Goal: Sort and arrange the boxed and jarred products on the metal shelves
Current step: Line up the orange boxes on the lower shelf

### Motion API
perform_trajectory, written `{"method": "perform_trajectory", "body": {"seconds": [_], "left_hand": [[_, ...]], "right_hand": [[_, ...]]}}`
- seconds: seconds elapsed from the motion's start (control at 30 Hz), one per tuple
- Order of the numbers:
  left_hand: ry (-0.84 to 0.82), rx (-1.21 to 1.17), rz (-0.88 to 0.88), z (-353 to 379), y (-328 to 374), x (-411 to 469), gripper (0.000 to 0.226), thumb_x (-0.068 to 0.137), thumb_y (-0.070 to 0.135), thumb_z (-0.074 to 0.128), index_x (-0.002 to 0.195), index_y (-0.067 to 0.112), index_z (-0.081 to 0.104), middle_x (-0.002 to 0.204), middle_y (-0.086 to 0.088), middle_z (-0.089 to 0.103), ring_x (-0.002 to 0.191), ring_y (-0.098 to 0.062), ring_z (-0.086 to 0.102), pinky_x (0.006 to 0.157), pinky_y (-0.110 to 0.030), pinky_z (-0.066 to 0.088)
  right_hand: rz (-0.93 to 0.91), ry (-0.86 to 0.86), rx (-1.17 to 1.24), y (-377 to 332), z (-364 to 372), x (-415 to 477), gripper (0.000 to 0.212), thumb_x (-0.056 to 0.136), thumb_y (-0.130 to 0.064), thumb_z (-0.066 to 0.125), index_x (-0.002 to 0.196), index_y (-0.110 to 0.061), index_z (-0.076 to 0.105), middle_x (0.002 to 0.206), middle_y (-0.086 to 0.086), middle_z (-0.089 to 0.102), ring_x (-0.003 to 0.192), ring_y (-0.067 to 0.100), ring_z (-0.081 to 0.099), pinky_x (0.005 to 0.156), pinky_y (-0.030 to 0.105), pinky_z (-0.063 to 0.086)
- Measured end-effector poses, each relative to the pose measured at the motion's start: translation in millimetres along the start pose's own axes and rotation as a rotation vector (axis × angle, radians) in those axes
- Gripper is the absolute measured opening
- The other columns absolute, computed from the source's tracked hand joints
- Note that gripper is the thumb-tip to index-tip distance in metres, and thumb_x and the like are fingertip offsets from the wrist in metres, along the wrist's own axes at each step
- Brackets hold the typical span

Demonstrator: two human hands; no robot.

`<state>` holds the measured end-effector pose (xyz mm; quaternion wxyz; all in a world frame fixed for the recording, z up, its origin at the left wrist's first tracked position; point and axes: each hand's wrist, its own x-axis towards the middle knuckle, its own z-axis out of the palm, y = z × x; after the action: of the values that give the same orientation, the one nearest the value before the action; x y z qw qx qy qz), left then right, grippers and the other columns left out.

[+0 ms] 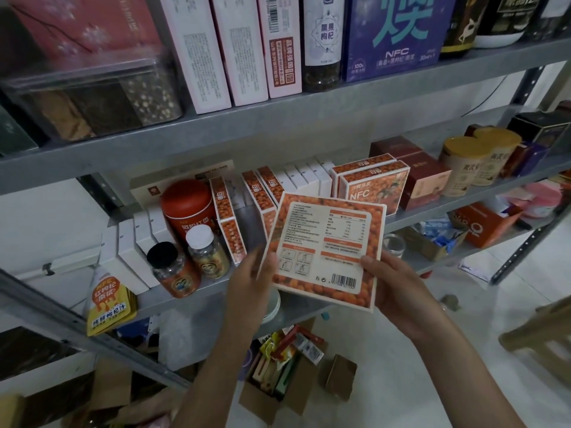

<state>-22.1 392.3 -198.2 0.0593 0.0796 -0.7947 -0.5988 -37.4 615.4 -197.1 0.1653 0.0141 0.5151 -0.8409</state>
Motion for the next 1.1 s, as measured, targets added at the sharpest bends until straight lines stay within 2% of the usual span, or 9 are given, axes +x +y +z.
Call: {"method": "perform_trajectory", "body": {"seconds": [0.07,0.17,0.33,0.4,0.5,0.6,0.67,0.8,1.1], "left_hand": [[0.187,0.406,0.332,3,-2,-3,0.04,0.099,0.023,0.052,0.138,0.02,0.05,0.137,0.0,0.054,0.124,-0.009,0.048,0.1,-0.035,0.046],[0.049,0.614,0.745,11,-13,-7,0.053,0.09,0.011,0.048,0.142,0.014,0.045,0.144,-0.01,0.048,0.134,-0.023,0.042,0.098,-0.049,0.051],[0.146,0.657,0.73,19,-10,-4,0.059,0.095,0.051,0.046,0.139,0.012,0.041,0.144,-0.017,0.048,0.135,-0.034,0.043,0.097,-0.062,0.045],[0.185,0.599,0.738,17,-8,-3,0.056,0.092,0.045,0.056,0.135,0.01,0.05,0.137,-0.014,0.055,0.13,-0.033,0.05,0.096,-0.062,0.046],[0.094,0.175,0.478,12,-5,-6,0.042,0.082,0.011,0.076,0.121,0.011,0.063,0.122,-0.001,0.067,0.114,-0.02,0.063,0.087,-0.049,0.056],[-0.057,-0.106,0.233,13,-4,-7,0.043,0.075,-0.012,0.073,0.095,0.024,0.06,0.089,0.025,0.072,0.086,0.006,0.068,0.067,-0.017,0.057],[-0.147,-0.203,0.134,17,-7,-10,0.047,0.076,-0.013,0.072,0.096,0.027,0.057,0.085,0.033,0.069,0.081,0.013,0.065,0.063,-0.006,0.05],[-0.25,-0.44,-0.003,17,-13,-13,0.05,0.068,0.023,0.081,0.113,0.021,0.06,0.109,0.009,0.073,0.104,-0.011,0.068,0.082,-0.025,0.056],[-0.145,-0.798,-0.296,15,-11,-10,0.052,0.082,0.028,0.064,0.132,0.015,0.055,0.121,-0.007,0.069,0.106,-0.023,0.068,0.072,-0.031,0.059]], "right_hand": [[-0.03,0.085,-0.042,-1,7,0,0.04,0.083,-0.024,0.062,0.121,-0.014,0.058,0.107,0.007,0.074,0.097,0.028,0.072,0.069,0.033,0.061],[-0.055,0.181,-0.031,-3,19,-1,0.03,0.09,-0.022,0.06,0.119,-0.012,0.059,0.102,0.006,0.075,0.092,0.026,0.073,0.066,0.031,0.061],[-0.072,0.092,-0.029,2,40,-14,0.049,0.076,-0.03,0.066,0.122,-0.017,0.054,0.106,0.005,0.074,0.094,0.027,0.073,0.069,0.032,0.06],[-0.083,0.062,-0.044,2,44,-19,0.049,0.08,-0.039,0.063,0.124,-0.017,0.054,0.109,0.006,0.073,0.097,0.026,0.072,0.071,0.031,0.059],[-0.148,0.167,-0.084,0,35,-13,0.047,0.085,-0.045,0.059,0.124,-0.019,0.055,0.115,0.005,0.07,0.1,0.022,0.07,0.077,0.033,0.059],[-0.228,0.357,-0.245,1,18,1,0.059,0.086,-0.027,0.067,0.136,-0.034,0.038,0.132,-0.005,0.054,0.105,0.01,0.061,0.086,0.03,0.05],[-0.218,0.275,-0.271,2,6,8,0.071,0.084,-0.02,0.07,0.144,-0.033,0.033,0.131,-0.007,0.056,0.105,0.01,0.063,0.084,0.027,0.05],[-0.179,0.026,-0.143,-2,-11,8,0.048,0.079,-0.016,0.069,0.125,-0.026,0.06,0.11,0.006,0.072,0.102,0.024,0.069,0.074,0.029,0.058],[-0.274,0.266,-0.255,6,13,3,0.038,0.076,-0.032,0.069,0.111,-0.019,0.061,0.096,0.002,0.075,0.083,0.021,0.074,0.06,0.026,0.058]]}}
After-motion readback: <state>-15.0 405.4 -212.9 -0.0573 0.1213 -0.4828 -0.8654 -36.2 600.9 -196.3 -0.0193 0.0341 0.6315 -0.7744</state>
